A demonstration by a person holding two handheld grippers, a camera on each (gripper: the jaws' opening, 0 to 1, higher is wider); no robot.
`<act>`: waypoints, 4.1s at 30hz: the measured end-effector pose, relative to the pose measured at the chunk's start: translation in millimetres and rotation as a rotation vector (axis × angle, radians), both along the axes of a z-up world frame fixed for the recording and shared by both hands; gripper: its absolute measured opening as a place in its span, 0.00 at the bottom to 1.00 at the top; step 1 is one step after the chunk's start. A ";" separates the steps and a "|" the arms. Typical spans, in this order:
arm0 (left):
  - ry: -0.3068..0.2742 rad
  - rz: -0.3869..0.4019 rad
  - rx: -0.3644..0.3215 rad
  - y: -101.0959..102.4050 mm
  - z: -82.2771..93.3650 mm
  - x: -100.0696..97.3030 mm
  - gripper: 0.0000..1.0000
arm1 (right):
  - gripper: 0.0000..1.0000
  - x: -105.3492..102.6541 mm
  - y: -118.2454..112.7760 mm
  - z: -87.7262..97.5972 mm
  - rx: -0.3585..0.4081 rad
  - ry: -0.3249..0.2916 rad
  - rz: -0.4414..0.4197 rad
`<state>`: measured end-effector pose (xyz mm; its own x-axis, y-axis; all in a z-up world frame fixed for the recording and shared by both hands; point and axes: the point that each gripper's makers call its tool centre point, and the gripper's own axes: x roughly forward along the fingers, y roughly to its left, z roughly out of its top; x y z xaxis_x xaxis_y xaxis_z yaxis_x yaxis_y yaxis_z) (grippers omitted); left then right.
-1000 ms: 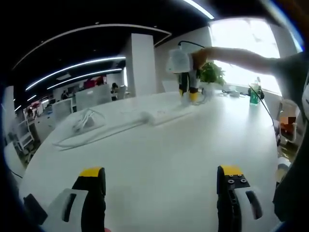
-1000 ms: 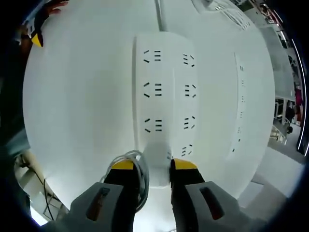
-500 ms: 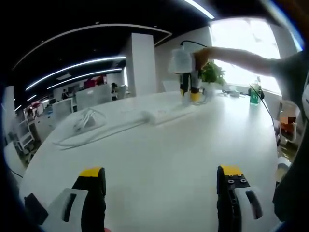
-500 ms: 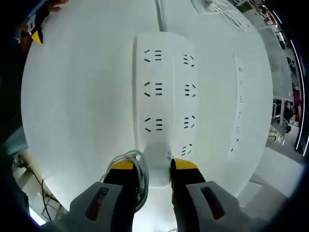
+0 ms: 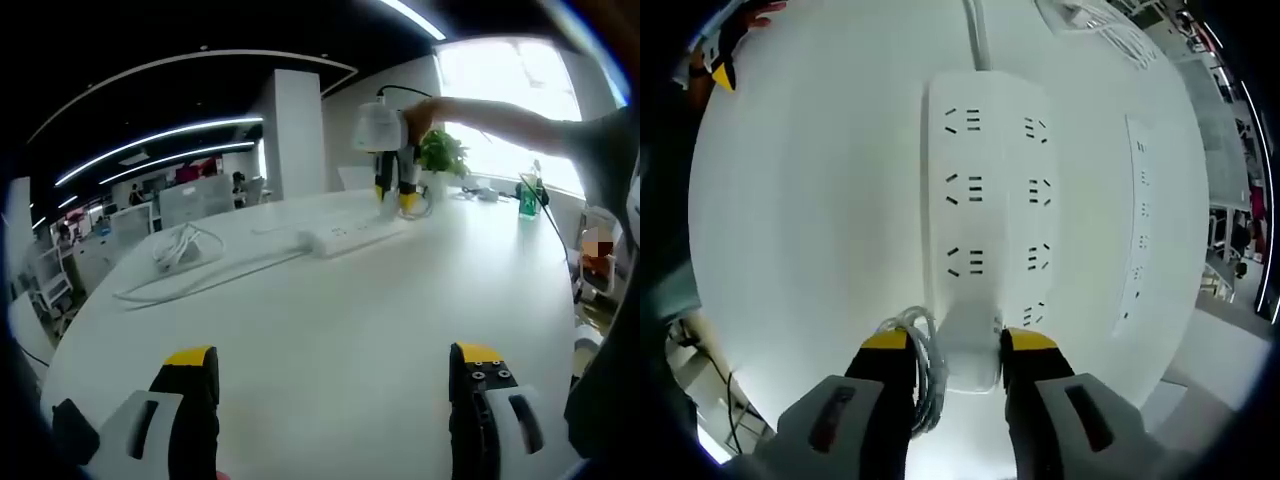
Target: Straighten the power strip on the desk, plug the charger into it
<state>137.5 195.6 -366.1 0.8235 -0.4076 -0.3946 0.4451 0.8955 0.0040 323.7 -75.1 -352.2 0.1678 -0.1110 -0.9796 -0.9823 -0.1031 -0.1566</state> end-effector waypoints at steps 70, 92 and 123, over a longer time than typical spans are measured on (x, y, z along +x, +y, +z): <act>-0.023 -0.038 0.045 -16.2 20.1 -5.0 0.99 | 0.82 -18.8 -15.0 66.3 0.497 -0.157 -0.055; -0.042 -0.040 0.064 -29.2 33.6 -8.1 0.98 | 0.86 -32.5 -60.9 95.7 0.818 -0.320 -0.218; -0.048 -0.045 0.066 -34.1 38.6 -11.0 0.98 | 1.00 -75.3 -106.9 86.4 1.158 -0.390 -0.434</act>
<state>126.6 161.5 -327.5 0.8234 -0.4192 -0.3825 0.4831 0.8714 0.0851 248.4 -182.0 -265.8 0.6261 0.6458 -0.4370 -0.7708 0.5973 -0.2216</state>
